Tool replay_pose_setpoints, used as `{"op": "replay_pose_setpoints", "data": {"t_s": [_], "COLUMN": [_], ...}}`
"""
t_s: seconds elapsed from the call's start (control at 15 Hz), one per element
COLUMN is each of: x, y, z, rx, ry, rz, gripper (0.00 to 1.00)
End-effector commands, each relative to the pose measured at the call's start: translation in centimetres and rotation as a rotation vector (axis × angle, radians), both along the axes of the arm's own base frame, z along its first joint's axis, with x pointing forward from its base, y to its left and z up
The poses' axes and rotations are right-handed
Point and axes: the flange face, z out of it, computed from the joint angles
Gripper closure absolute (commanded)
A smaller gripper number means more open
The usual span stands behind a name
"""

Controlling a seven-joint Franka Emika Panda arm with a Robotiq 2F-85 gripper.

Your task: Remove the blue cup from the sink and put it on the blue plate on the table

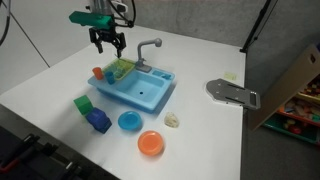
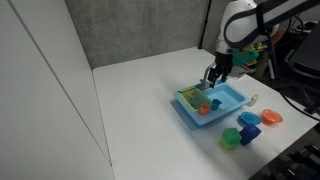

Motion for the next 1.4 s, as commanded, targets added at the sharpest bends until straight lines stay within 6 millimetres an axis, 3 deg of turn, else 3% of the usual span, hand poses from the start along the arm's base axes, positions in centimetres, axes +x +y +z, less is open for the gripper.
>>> {"op": "replay_pose_setpoints", "data": {"t_s": [0.0, 0.47, 1.33], "x": [0.3, 0.3, -0.5], "y": [0.9, 1.0, 1.5], "z": [-1.6, -5.2, -8.8], "rx": [-0.004, -0.004, -0.020], "ry": [0.001, 0.025, 0.068], "rz": [-0.025, -0.093, -0.188], "gripper": [0.00, 0.00, 0.00]}}
